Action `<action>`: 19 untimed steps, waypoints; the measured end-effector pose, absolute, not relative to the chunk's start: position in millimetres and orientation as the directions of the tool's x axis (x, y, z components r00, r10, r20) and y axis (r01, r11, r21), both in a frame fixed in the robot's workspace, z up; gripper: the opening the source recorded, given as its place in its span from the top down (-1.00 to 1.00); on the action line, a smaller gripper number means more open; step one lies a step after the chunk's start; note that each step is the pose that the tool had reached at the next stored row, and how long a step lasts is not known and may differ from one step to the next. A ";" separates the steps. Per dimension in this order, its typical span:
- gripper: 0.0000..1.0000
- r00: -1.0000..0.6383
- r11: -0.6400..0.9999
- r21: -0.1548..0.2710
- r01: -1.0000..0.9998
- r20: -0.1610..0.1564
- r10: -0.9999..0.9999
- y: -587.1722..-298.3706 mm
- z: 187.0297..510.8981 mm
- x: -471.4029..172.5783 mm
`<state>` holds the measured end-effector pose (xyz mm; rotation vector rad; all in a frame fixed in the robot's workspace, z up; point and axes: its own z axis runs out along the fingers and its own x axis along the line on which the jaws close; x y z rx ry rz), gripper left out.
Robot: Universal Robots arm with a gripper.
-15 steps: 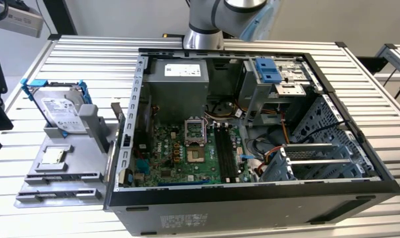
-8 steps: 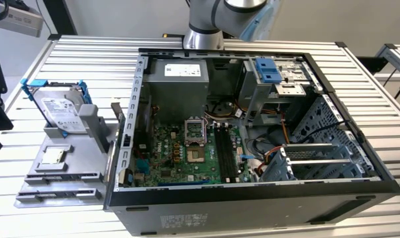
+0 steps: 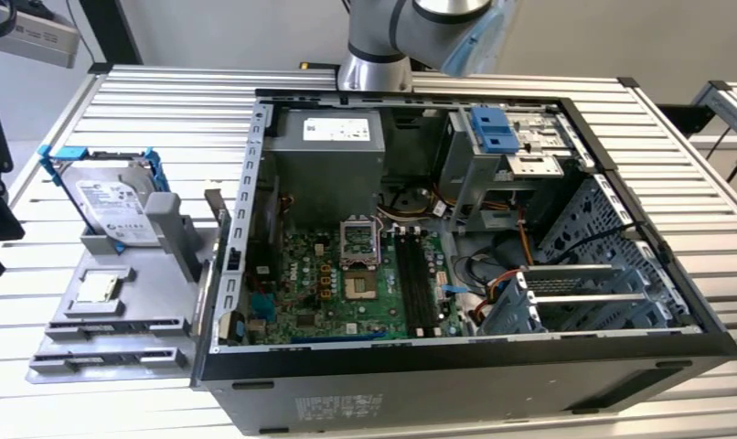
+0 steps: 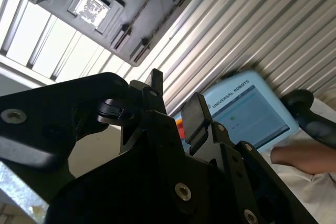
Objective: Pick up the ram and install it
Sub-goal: 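Pick up the ram and move it above insertion slot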
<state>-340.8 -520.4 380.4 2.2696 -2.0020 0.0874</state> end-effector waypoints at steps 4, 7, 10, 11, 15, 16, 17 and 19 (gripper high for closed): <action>-1.00 0.131 -0.127 0.047 -0.991 0.118 -0.984 -520.4 380.2 -340.8; -1.00 0.136 -0.131 0.047 -0.990 0.118 -0.984 -520.4 380.4 -340.8; -1.00 0.139 -0.135 0.047 -0.990 0.118 -0.983 -520.4 380.4 -340.7; -1.00 0.141 -0.136 0.047 -0.990 0.118 -0.983 -520.4 380.4 -340.7; -1.00 0.145 -0.140 0.047 -0.989 0.118 -0.982 -520.4 380.3 -340.8; -1.00 0.146 -0.141 0.047 -0.989 0.118 -0.982 -520.4 380.3 -340.8; -1.00 0.148 -0.143 0.047 -0.989 0.118 -0.982 -520.4 380.3 -340.8; -1.00 0.150 -0.145 0.047 -0.988 0.118 -0.982 -520.4 380.3 -340.8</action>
